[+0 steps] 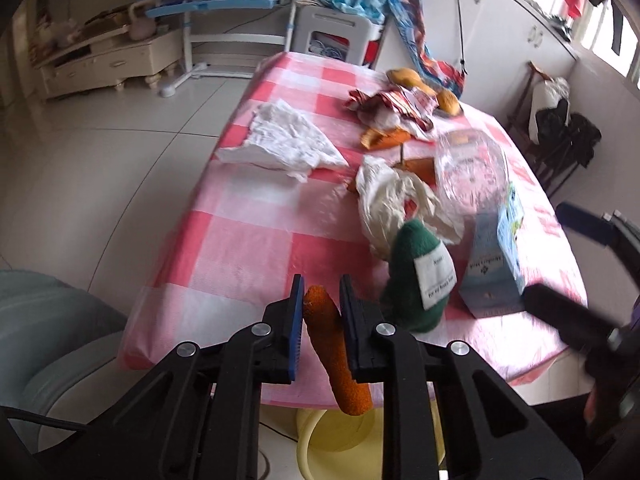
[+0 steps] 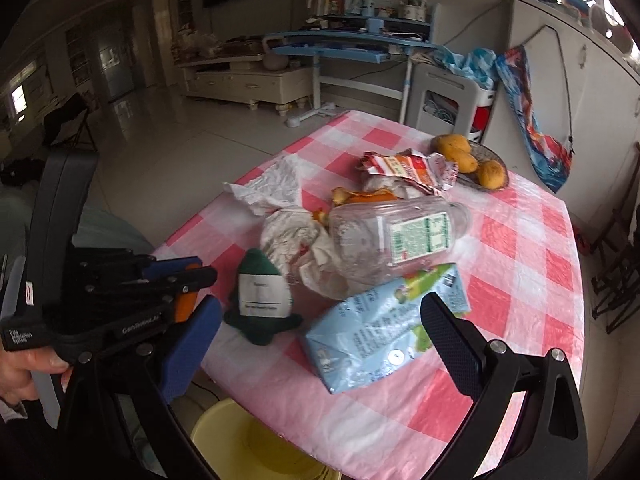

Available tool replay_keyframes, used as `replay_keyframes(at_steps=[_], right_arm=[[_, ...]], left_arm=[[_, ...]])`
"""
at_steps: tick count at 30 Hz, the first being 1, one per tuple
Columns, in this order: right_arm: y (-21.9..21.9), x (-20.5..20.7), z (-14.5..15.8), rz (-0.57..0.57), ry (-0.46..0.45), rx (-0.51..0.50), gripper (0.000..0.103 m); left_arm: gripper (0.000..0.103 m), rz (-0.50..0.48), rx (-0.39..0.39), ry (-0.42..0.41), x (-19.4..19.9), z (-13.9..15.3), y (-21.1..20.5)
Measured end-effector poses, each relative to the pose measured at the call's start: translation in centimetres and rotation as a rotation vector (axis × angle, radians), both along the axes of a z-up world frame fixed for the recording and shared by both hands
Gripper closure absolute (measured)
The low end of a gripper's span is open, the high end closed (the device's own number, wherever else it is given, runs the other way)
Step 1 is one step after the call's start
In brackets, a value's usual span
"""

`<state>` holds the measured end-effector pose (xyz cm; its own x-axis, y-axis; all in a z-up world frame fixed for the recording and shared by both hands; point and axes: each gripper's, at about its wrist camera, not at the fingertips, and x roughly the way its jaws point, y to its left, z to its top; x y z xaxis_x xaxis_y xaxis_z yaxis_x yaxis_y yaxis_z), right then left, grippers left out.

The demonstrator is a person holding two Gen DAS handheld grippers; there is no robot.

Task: Collect trash
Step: 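Grasp the orange carrot with the left tool while the right tool grasps the green knitted toy, then carry both items over the yellow basin and open both tools to drop them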

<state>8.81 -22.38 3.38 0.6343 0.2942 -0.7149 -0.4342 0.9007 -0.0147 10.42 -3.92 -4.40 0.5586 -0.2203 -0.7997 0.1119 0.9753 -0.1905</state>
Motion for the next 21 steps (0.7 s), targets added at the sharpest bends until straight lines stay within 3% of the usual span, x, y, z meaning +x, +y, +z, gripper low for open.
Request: replay_keyframes(at_steps=[3,8,15,16,18,21], right_arm=[[1.5,0.5,-1.0,0.049,0.029,-0.017,0.018],[3.5,1.2,-2.5,0.094,0.057,-0.063,0.027],[5.4,1.5,-4.1,0.121,0.075,-0.146,0.038],[5.5,1.6,-4.2,0.122,0.069,-0.159,0.041],[5.6,1.5,-4.3,0.127,0.07,-0.158,0.06],[5.1,1.5,-4.3,0.131,0.085,-0.126,0.063]], left_arm=[[0.086,0.032,-0.028,-0.02,-0.1,0.7,1.1],[0.086,0.096,-0.098,-0.069,-0.4,2.2,3.2],[0.086,0.099,-0.128,-0.089,-0.5,2.6,3.6],[0.086,0.098,-0.127,-0.091,-0.5,2.7,3.5],[0.086,0.099,-0.126,-0.095,-0.6,2.7,3.5],[0.086,0.11,-0.132,-0.094,-0.5,2.7,3.7]])
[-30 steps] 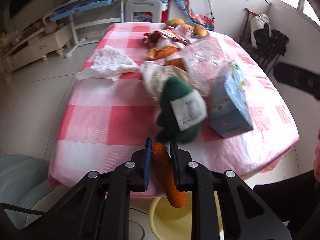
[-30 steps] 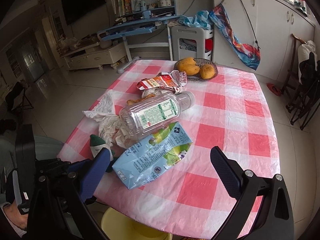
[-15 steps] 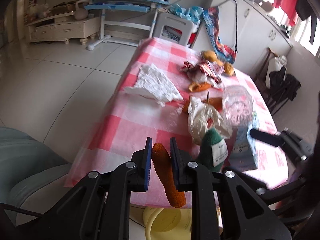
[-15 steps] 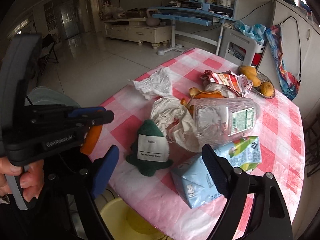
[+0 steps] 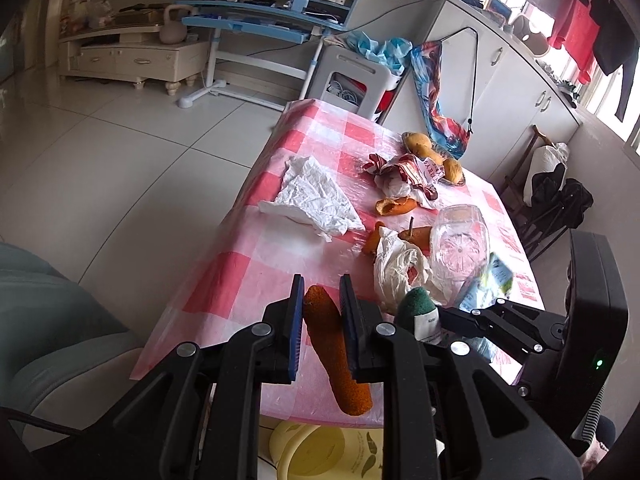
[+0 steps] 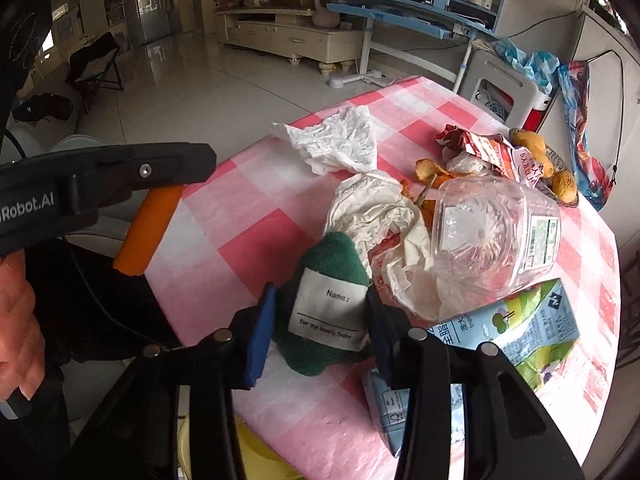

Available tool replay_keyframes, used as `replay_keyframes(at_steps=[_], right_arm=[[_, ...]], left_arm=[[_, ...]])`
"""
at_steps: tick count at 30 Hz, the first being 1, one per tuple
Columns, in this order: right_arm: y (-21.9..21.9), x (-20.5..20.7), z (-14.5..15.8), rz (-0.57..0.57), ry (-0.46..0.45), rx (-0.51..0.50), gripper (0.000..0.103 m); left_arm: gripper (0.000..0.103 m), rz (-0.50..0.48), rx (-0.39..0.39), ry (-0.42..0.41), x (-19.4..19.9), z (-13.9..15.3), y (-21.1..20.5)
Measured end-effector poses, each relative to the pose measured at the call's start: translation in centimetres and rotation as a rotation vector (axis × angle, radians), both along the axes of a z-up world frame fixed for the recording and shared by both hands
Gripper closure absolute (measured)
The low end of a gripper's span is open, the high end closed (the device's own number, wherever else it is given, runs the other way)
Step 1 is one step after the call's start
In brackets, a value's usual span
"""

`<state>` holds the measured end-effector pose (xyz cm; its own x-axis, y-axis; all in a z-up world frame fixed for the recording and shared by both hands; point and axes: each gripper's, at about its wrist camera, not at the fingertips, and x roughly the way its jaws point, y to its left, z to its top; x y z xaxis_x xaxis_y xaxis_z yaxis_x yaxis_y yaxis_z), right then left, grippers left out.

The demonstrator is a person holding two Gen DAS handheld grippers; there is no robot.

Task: Collect trash
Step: 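Carry both items over the yellow basin and open both tools to drop them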

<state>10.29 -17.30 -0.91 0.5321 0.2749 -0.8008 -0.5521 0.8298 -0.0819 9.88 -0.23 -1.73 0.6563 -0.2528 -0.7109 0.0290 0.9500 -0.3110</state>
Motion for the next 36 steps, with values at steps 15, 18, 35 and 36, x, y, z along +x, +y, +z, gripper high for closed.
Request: replay_keyframes(at_steps=[15,18,35,36], right_arm=[[-2.9,-3.4,3.5,0.065,0.041,0.196,0.064],[-3.1,-5.4,2.4,0.091,0.111,0.216,0.064],[-7.8,-7.6,1.6,-0.183,0.114,0.228,0.034],[-8.6,-7.3,2.0,-0.225,0.095,0.252,0.031]], left_arm=[[0.086,-0.065,0.089,-0.079,-1.4,1.0,-2.0],[0.086,-0.099,0.108,-0.088,-1.8,1.2,-2.8],[0.086,-0.414,0.22,-0.09,-7.5,0.1,-8.8],[0.086,-0.446,0.223,-0.077,-8.0,-0.1,-9.2]])
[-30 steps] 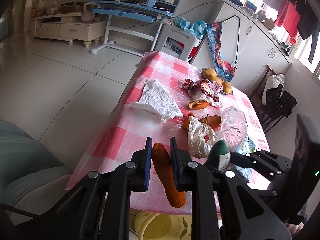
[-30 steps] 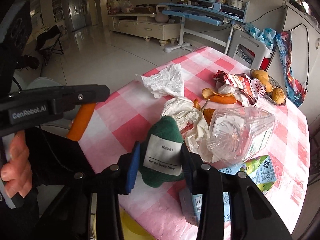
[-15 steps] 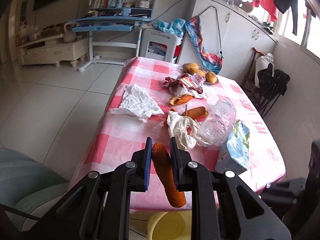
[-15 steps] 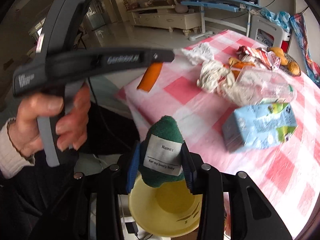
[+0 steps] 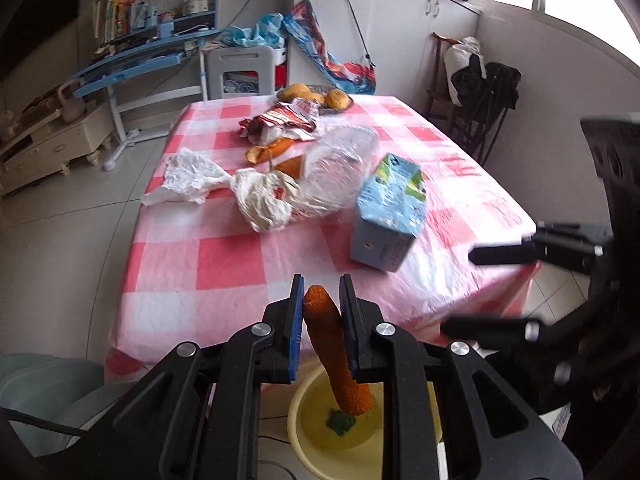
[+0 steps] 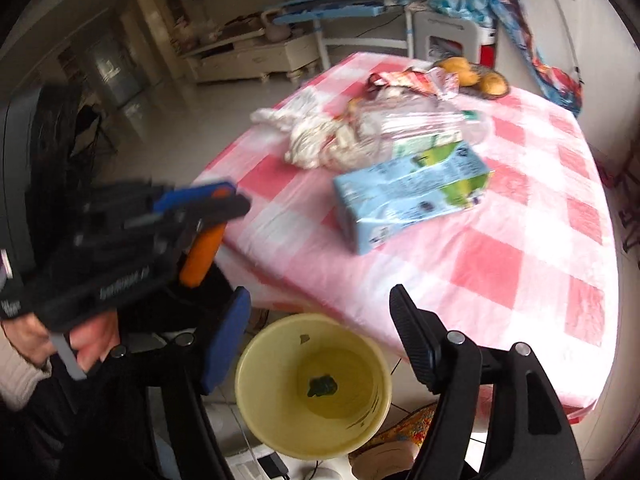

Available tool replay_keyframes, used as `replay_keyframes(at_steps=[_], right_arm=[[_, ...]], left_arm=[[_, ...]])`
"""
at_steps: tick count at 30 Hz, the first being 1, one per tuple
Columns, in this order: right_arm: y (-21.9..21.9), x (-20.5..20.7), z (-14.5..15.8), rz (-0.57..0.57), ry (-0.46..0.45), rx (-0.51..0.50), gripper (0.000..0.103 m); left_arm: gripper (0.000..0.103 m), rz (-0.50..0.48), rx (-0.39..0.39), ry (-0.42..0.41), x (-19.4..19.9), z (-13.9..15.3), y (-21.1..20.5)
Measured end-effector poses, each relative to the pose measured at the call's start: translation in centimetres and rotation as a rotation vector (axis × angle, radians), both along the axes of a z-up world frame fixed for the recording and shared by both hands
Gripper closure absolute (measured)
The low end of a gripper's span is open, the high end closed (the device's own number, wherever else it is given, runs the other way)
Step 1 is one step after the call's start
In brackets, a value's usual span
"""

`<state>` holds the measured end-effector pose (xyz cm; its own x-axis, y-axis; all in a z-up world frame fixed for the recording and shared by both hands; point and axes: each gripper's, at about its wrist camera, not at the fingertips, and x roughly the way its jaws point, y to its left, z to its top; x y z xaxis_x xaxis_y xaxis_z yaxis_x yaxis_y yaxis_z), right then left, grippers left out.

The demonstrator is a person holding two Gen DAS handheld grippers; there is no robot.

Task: Collect trash
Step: 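Carry both items over the yellow basin and open both tools to drop them, then move both tools back to the table toward the milk carton and white bag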

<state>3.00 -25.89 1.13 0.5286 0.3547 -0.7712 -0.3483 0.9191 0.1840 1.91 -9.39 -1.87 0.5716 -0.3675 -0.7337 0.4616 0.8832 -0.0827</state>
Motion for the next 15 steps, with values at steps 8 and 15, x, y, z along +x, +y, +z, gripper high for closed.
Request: replay_keyframes(at_steps=[8,15], right_arm=[[-4.9,1.1,1.7,-0.259,-0.105,0.17,0.022],[-5.7,1.1,2.2,-0.31,-0.111,0.194,0.019]], left_arm=[[0.05,-0.142,0.053,0.08,-3.0,-1.6,-2.6],[0.031,-0.022,0.071,-0.051,-2.6,-0.2,-1.4]])
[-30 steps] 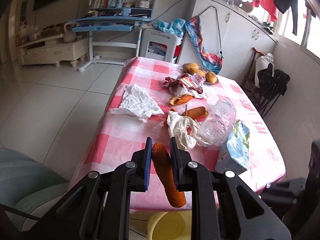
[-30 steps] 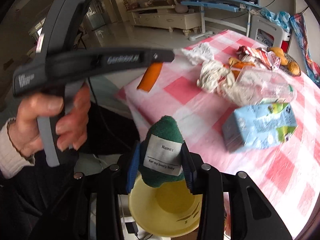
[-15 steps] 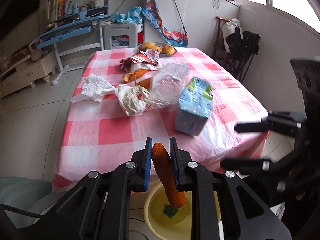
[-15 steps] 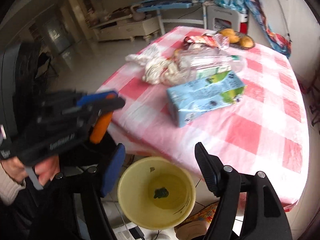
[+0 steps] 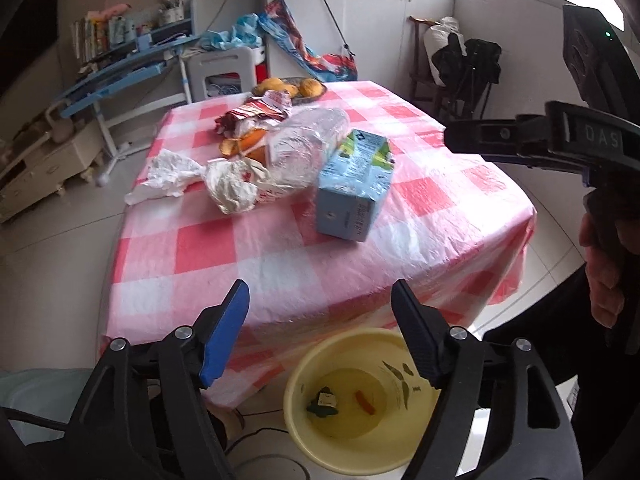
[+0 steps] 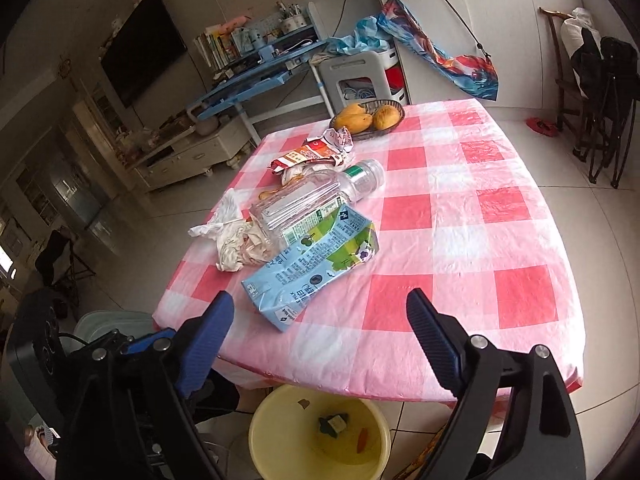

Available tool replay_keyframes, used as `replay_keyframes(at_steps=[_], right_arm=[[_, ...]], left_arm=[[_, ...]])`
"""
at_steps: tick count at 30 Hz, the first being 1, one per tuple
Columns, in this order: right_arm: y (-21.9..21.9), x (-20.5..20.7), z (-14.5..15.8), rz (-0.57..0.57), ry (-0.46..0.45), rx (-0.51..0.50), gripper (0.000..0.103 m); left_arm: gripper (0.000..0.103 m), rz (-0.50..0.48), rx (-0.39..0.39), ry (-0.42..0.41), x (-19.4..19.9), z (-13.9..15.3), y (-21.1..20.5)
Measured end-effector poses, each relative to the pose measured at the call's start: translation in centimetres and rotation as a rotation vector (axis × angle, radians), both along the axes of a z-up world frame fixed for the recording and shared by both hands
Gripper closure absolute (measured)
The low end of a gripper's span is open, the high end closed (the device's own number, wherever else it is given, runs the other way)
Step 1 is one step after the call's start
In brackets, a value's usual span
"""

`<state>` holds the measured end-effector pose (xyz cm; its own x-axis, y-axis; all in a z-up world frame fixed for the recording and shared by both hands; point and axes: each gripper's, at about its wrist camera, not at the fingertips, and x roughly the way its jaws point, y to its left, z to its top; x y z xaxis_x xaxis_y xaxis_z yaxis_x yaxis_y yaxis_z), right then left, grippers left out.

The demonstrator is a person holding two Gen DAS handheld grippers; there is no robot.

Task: Collect trash
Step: 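Move both tools back to the table toward the milk carton and white bag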

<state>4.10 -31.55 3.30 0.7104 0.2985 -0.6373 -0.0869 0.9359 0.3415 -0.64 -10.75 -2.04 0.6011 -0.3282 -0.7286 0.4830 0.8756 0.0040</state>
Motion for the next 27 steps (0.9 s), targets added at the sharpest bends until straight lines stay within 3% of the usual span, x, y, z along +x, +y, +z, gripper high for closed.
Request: replay_keyframes(at_steps=[7,16,27], right_arm=[[-0.4,-1.6,0.1,-0.023,-0.041,-0.022,0.016],[0.3,-1.3,-0.1,-0.019,-0.047,-0.033,0.014],[0.8,-0.6,-0.6,0.0,-0.028,-0.026,0.014]], left_arm=[[0.02,0.178,0.01,-0.124,1.3,1.5,2.1],[0.016,0.369,-0.1,-0.117,3.4,2.3,5.7],[0.016,0.415,-0.137,-0.111,4.1,1.9,6.3]])
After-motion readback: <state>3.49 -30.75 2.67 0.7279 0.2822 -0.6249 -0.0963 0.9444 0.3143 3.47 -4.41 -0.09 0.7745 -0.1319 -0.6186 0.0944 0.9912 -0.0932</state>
